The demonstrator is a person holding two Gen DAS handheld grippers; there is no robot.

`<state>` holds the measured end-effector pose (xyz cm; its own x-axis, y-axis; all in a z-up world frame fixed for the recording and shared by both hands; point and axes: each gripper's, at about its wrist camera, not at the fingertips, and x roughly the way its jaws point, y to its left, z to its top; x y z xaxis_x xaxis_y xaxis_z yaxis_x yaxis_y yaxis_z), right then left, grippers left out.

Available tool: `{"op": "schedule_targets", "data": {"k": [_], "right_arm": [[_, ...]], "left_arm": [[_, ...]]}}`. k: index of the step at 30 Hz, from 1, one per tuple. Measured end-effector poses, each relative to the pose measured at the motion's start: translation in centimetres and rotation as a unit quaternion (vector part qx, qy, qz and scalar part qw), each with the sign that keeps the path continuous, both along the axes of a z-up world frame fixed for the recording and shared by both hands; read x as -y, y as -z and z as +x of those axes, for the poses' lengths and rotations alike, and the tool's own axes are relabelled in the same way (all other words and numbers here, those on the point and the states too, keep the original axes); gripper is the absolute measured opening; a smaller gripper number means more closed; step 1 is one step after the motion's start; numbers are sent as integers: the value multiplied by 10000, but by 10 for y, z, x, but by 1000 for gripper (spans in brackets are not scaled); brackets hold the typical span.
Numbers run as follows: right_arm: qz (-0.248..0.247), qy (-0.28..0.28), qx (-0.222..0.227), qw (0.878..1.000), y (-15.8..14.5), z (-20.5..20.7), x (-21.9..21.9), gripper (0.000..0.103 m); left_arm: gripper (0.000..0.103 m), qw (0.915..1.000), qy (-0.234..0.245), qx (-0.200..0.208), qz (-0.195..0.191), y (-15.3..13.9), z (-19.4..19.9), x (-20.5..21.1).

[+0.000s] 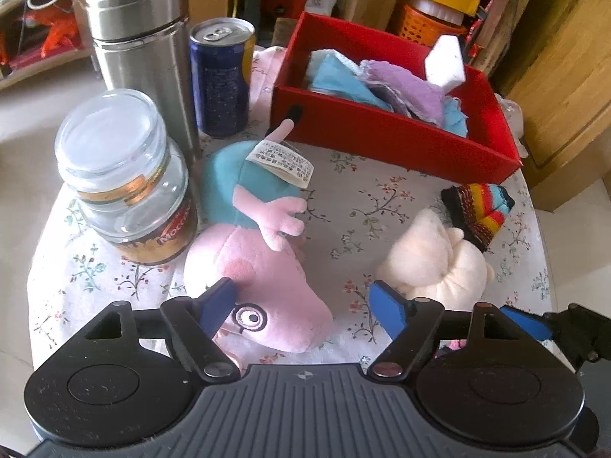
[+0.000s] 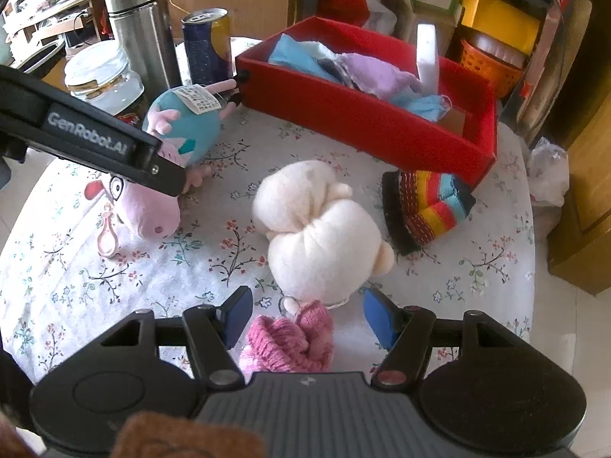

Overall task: Organize soft objects
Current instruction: 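Grasp the pink-and-blue plush toy with the left tool while the right tool grasps the pink knit hat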

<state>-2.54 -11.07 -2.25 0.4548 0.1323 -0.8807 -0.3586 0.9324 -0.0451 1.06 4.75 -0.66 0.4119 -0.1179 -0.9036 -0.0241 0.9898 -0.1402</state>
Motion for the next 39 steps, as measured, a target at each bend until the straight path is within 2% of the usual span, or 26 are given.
{"op": "schedule_targets", "data": {"k": [10, 13, 15, 19, 21, 22, 24, 25, 29, 30, 32, 33, 34, 35, 37, 39], "right_arm": [[-18, -48, -183, 9998, 12, 4, -3, 37], [8, -12, -280, 9996, 16, 5, -2, 37], [16, -2, -300, 9995, 18, 6, -2, 37], [-7, -4, -320, 9995, 21, 7, -3, 41], [-27, -9, -348, 9994, 23, 8, -3, 42], [-42, -14, -375, 9993, 25, 9, -4, 42], [-59, -29, -410, 9991, 27, 10, -5, 42], [-49, -41, -417, 9991, 27, 10, -5, 42], [-55, -44, -448, 9990, 29, 10, -3, 43], [-42, -52, -472, 9989, 31, 11, -3, 43], [-47, -53, -551, 9985, 35, 12, -2, 43], [-61, -47, -583, 9983, 36, 13, -2, 43], [-93, -55, -596, 9982, 37, 13, -3, 43], [-116, -81, -586, 9982, 38, 13, -3, 43], [-124, -88, -598, 9981, 39, 14, -3, 43], [-140, -100, -581, 9982, 39, 14, -2, 43]], "left_arm": [[77, 9991, -196, -27, 386, -1, 19, 3], [83, 9975, -222, -112, 666, 8, 30, 10], [92, 9968, -168, -135, 774, 12, 35, 15], [95, 9953, -170, -224, 924, 25, 45, 17], [93, 9954, -154, -161, 927, 25, 45, 19], [91, 9966, -158, -95, 808, 21, 42, 18], [72, 9995, 97, 102, 299, 7, 35, 17], [71, 9994, 215, 125, 242, 4, 35, 17], [75, 9964, -257, -83, 798, 19, 44, 7], [81, 9965, -269, -115, 778, 21, 46, 6], [86, 9989, -276, -143, 364, 20, 47, 2], [85, 9997, -224, -101, 38, 15, 44, 1], [84, 9989, 15, -48, -457, 7, 41, 1], [81, 9978, 192, 9, -634, 2, 40, 2], [78, 9996, -26, -111, -246, 7, 43, 0], [77, 9982, -114, -175, 562, 15, 39, 3]]}}
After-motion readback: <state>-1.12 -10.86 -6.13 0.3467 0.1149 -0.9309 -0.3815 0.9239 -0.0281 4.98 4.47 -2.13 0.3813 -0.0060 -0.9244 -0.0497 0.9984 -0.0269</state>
